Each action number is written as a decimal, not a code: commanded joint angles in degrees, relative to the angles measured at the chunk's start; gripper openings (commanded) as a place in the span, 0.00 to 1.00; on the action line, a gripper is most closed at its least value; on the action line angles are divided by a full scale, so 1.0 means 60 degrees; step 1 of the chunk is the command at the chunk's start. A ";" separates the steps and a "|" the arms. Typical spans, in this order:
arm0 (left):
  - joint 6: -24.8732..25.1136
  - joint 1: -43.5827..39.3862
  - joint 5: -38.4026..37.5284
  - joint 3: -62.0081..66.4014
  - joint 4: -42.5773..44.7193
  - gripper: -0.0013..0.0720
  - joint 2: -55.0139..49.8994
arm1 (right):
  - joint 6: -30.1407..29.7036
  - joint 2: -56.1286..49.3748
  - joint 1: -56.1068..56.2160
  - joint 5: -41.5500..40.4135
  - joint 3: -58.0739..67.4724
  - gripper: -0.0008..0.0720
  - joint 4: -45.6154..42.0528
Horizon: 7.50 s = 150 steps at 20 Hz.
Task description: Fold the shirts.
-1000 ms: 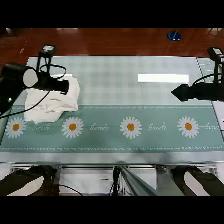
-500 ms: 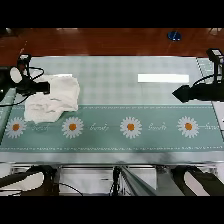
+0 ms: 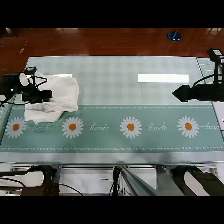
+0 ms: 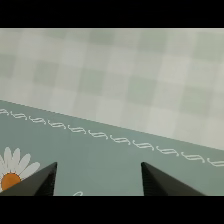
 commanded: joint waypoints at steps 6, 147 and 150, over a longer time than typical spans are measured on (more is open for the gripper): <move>0.0004 -0.0131 -0.0306 0.2790 -0.0149 0.05 0.1144 | 0.0091 0.0004 0.0000 -0.0087 0.0007 0.84 0.0004; 0.4379 -0.0809 -0.0390 0.1829 -0.9599 0.05 0.5934 | -0.0845 0.1304 -0.2237 0.0492 0.2102 0.05 0.3727; 0.4339 0.0266 -0.1067 0.1829 -0.9074 0.05 0.7482 | -0.0237 0.2153 -0.2554 0.0146 0.2885 0.05 0.3493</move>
